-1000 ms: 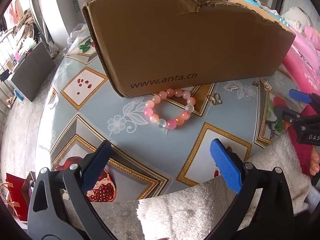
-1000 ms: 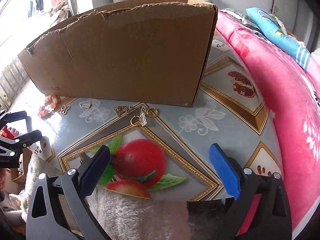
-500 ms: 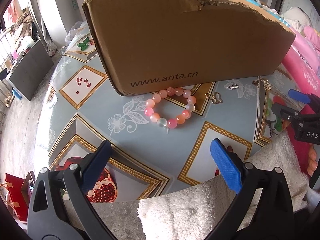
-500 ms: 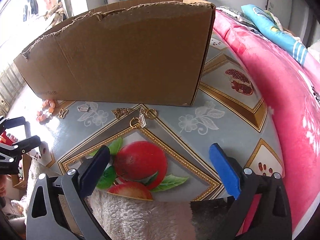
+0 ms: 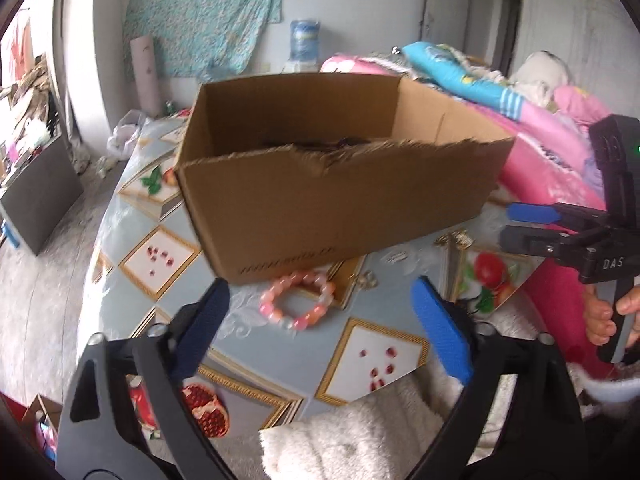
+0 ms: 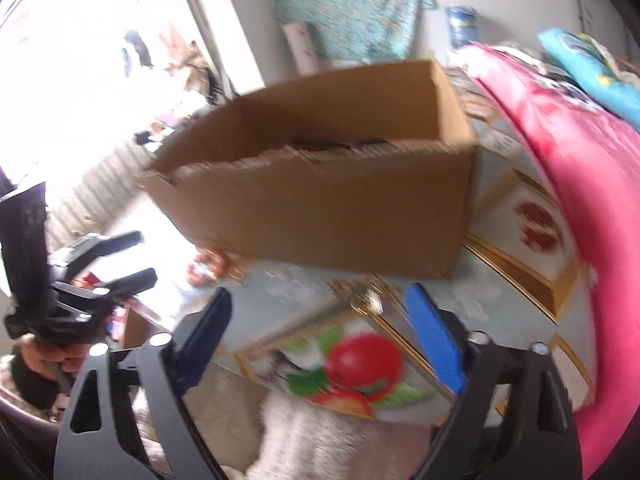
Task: Organize jewelry
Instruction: 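Move the open left gripper toward the pink bead bracelet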
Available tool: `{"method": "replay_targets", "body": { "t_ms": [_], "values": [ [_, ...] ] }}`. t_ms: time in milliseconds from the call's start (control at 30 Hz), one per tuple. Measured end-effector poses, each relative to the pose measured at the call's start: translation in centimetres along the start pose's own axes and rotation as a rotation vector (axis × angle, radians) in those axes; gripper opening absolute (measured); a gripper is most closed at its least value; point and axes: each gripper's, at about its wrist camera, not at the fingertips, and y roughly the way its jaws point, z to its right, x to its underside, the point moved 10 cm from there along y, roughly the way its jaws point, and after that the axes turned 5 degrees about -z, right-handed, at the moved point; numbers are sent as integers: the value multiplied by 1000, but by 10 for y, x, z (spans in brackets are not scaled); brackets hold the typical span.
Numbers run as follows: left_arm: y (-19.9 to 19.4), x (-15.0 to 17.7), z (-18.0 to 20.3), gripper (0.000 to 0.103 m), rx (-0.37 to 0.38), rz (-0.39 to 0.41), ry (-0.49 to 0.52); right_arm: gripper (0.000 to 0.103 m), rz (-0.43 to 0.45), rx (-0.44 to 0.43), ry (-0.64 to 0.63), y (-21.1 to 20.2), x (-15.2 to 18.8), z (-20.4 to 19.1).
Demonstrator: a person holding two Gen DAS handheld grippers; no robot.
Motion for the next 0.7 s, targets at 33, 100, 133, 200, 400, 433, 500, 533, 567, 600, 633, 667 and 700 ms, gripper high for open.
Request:
{"method": "replay_targets", "body": {
  "t_ms": [33,100,133,200,400,433,500,533,567,600,633,667,700],
  "values": [
    [3,-1,4,74,13,-5,9,72,7,-25,0,1,-4,-5],
    [13,-1,12,64,35,-33,25,65,8,-59,10,4,-8,-10],
    [17,0,14,59,40,-44,29,62,5,-75,17,5,-10,-11],
    [27,2,16,56,58,-70,29,61,0,-99,28,9,-12,-14],
    [53,15,0,55,80,-157,-47,61,-9,-110,12,14,-13,-22],
    [55,19,-4,54,74,-165,-51,61,-10,-110,12,14,-13,-21],
    [54,21,-10,54,53,-167,-47,61,-10,-109,17,14,-14,-20],
    [53,22,-14,54,37,-172,-46,61,-10,-111,20,15,-14,-20],
    [53,23,-18,54,26,-173,-49,61,-10,-114,24,15,-15,-19],
    [52,24,-21,54,21,-173,-53,61,-11,-115,26,16,-15,-18],
    [52,24,-23,54,21,-172,-56,61,-12,-114,27,17,-15,-18],
    [50,24,-24,55,21,-169,-58,61,-12,-115,27,17,-16,-18],
    [48,23,-24,55,20,-163,-57,61,-11,-118,27,18,-16,-18]
  ]
}}
